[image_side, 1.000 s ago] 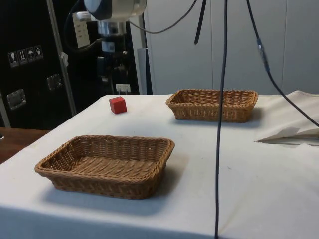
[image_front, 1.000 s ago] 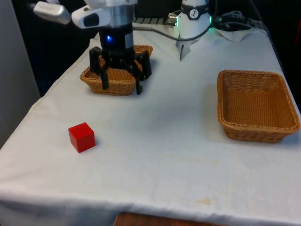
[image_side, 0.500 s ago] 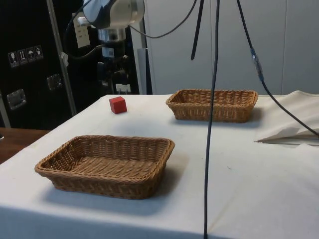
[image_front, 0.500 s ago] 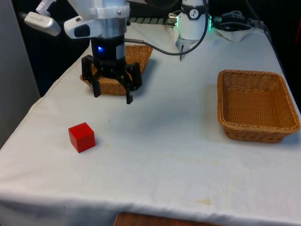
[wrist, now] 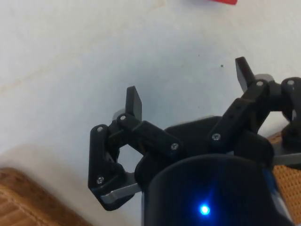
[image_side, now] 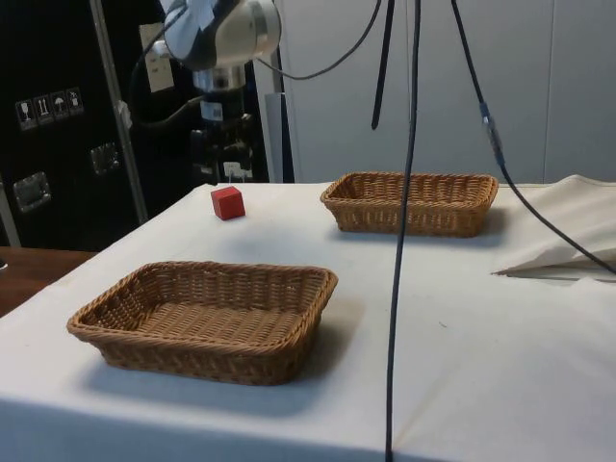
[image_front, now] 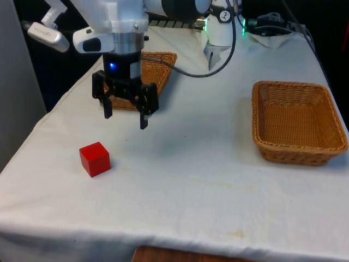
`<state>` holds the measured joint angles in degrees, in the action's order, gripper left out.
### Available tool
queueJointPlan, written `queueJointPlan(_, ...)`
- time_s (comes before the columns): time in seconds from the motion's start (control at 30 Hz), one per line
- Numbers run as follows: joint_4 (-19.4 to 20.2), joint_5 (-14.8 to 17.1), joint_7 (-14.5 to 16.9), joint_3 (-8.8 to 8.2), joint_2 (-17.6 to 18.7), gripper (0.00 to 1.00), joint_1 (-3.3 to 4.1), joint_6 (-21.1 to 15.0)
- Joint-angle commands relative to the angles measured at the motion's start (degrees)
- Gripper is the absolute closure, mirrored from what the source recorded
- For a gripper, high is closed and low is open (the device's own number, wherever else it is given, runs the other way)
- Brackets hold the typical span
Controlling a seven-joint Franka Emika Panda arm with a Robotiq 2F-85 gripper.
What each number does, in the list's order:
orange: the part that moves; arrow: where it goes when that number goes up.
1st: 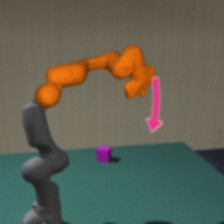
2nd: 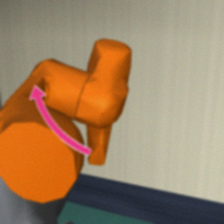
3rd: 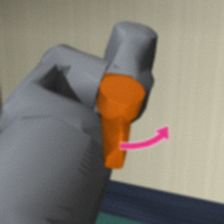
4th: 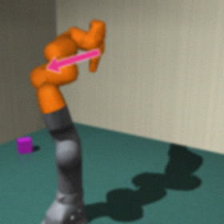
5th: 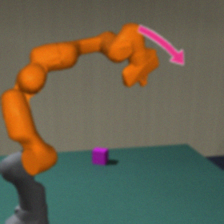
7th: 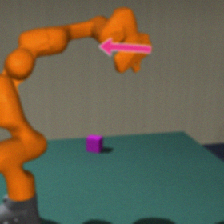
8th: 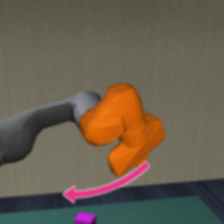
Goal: Pick up the red cube and place it into the right basket.
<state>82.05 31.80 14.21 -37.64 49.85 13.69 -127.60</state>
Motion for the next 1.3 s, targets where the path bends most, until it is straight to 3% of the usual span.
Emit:
queueJointPlan(0.0,-0.2,0.0,-0.3,0.0,0.5,0.0,0.0,-0.2)
queueJointPlan(0.23,-4.4,-0.2,-3.7,-0.74,5.2,0.0,-0.17,-1.7)
queueJointPlan(0.27,-3.7,0.0,-3.2,-0.57,4.5,0.0,-0.06,-1.6)
queueJointPlan(0.5,-8.3,-0.7,-6.2,-2.52,8.7,0.0,0.17,-1.8)
queueJointPlan(0.57,-8.5,-0.3,-5.8,-2.35,8.7,0.0,0.06,-1.9)
queueJointPlan(0.67,-10.1,-1.4,-7.8,-3.67,10.2,0.0,0.4,-1.9)
queueJointPlan(0.93,-11.1,-2.4,-10.1,-4.98,11.6,0.0,0.63,-2.2)
queueJointPlan(1.07,-10.9,-2.1,-10.2,-4.87,11.7,0.0,0.57,-2.1)
queueJointPlan(1.27,-11.4,-1.0,-12.5,-4.64,14.6,0.0,-0.34,-4.1)
